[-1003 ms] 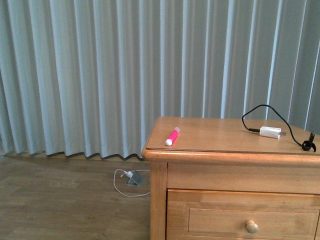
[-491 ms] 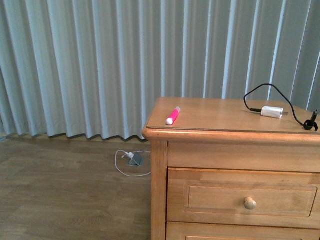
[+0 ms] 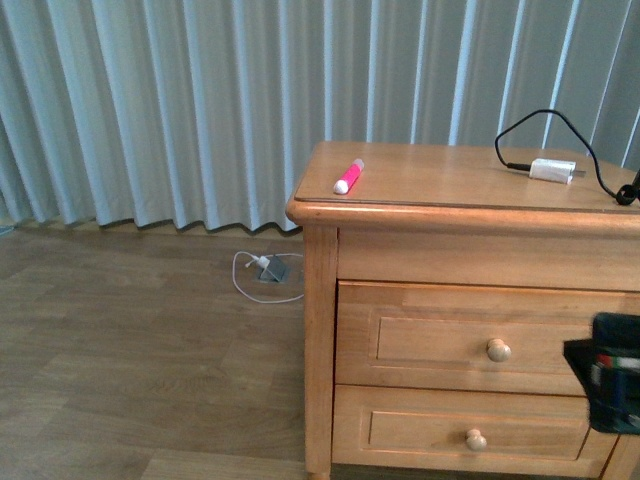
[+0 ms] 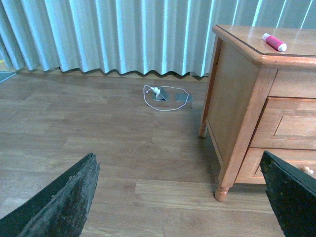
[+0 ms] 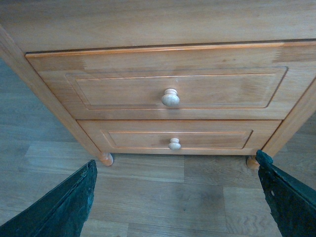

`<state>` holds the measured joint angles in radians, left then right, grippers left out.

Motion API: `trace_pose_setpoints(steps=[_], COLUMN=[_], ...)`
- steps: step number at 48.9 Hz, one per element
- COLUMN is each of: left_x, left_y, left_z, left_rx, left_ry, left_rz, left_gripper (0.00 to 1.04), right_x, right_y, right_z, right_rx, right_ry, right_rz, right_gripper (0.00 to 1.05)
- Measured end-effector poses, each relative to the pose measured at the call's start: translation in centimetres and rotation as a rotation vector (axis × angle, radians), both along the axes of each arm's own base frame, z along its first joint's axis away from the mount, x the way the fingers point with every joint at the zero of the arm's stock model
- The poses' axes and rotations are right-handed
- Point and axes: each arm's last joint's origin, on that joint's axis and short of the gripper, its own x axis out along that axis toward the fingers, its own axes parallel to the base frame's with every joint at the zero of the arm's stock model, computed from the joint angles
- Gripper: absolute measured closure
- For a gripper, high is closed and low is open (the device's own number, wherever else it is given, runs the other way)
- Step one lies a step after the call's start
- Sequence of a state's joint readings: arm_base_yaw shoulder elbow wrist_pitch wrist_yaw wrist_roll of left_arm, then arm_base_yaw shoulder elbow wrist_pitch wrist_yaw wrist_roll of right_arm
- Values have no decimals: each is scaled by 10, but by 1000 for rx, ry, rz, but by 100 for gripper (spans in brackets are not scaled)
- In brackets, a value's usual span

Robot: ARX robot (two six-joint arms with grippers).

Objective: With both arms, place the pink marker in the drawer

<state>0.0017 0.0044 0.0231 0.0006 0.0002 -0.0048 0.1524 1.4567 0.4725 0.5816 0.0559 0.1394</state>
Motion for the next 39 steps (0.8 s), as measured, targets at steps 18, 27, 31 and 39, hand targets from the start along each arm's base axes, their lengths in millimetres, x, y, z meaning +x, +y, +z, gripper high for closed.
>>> trace_pose_setpoints(steps=[18,27,31,39], left_x=[0,0,0,0], left_y=[0,0,0,0], left_z=[0,0,0,0], left_rx=[0,0,0,0], left_ry=[0,0,0,0], left_rz=[0,0,0,0], left_gripper=[6,6,6,6], right_x=[80,112,129,152], right_y=[30,40,43,39], right_z=[-37,-53,-63,-81], right_rx=[-44,-66,-78,-97], right_ry=[37,29,24,24], right_rz=[7,9,7,-8], right_gripper=[8,8,8,8])
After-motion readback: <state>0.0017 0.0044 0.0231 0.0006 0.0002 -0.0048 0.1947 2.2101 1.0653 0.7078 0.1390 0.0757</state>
